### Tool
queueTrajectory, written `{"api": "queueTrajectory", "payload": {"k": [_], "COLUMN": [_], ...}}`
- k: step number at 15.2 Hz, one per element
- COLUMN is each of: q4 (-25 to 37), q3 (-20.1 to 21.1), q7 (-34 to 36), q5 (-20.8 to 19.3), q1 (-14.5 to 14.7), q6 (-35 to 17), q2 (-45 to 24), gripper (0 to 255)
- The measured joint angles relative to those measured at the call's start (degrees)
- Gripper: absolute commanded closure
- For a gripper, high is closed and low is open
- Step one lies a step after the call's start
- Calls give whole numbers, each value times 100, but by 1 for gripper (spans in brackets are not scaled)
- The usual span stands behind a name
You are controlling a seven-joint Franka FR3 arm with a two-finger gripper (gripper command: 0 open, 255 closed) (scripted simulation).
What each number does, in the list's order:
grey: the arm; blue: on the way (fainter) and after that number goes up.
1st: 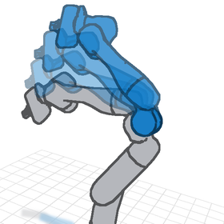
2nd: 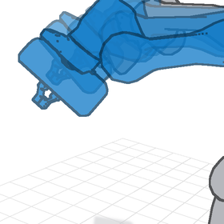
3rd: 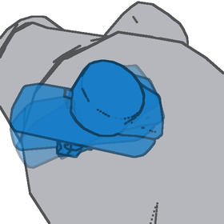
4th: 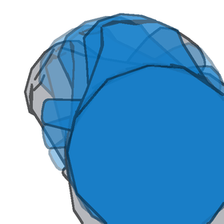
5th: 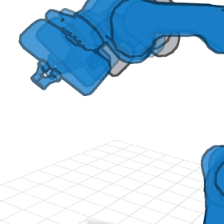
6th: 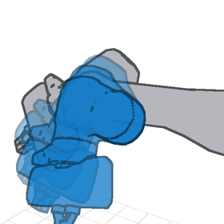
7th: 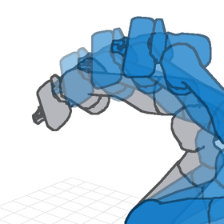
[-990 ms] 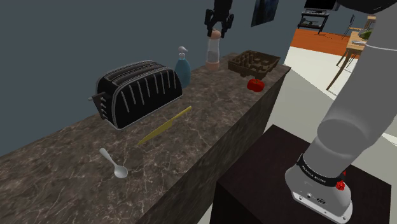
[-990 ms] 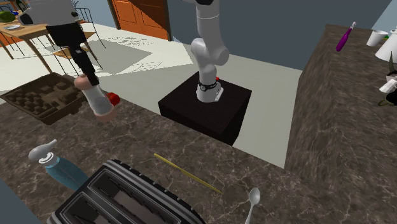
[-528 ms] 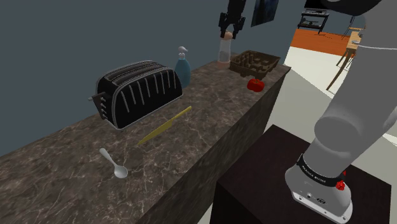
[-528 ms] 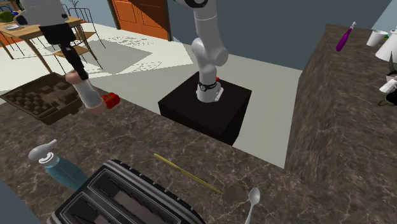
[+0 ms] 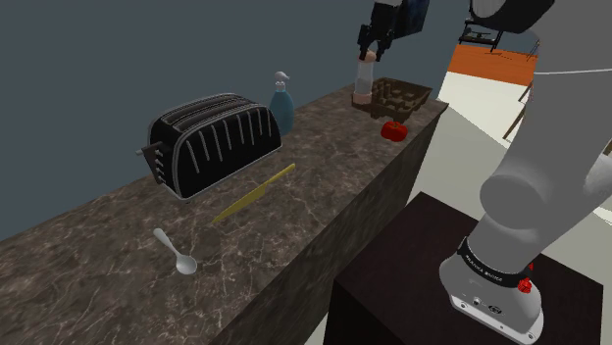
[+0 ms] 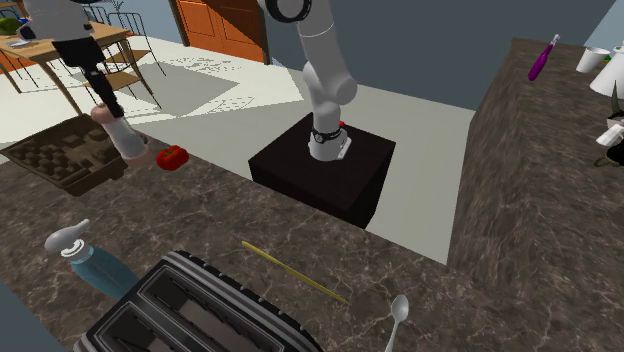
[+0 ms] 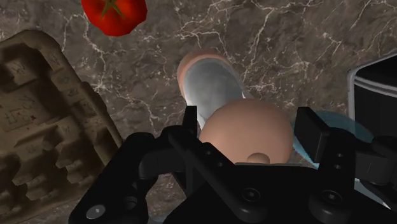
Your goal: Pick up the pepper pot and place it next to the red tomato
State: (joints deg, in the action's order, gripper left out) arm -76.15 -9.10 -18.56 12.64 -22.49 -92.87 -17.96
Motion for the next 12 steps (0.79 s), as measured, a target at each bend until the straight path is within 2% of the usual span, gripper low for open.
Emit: {"api": "queueTrajectory", "payload": {"k": [7,9,12], "q4": [1173,1866,1874], "q3": [-199,-221,-233], "q7": [-751,-920,-1042], "q5": [202,288,312], "q1": [-692,-947,-1036], "q6": [375,624,514], "q2": [-959,-1433,-1581], "gripper": [255,255,255]}}
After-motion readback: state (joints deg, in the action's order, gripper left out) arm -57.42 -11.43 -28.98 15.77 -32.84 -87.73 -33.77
